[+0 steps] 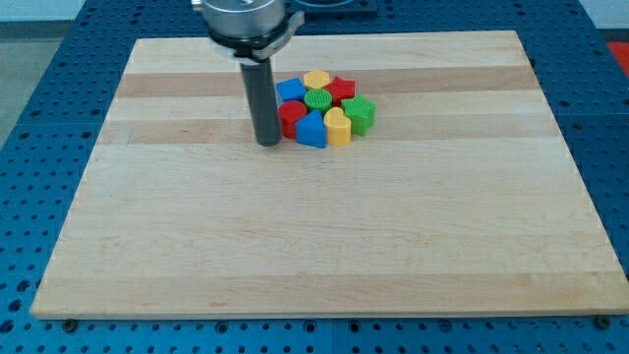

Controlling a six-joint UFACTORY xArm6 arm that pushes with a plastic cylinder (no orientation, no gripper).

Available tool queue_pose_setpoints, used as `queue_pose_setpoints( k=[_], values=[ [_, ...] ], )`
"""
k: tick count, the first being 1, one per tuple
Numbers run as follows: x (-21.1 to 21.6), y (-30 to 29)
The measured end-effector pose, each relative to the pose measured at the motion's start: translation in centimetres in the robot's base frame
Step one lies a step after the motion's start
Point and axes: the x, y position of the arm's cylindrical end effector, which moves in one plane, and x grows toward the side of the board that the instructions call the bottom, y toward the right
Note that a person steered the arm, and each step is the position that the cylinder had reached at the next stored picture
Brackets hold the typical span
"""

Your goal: Push the group of blocks right a bit

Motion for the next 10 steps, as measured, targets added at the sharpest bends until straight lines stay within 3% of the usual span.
queue_pose_setpoints(
  k=[4, 6, 10],
  values=[
    [-2.0, 0.3],
    [-5.3, -1.2],
    [-5.6, 3.4]
  ],
)
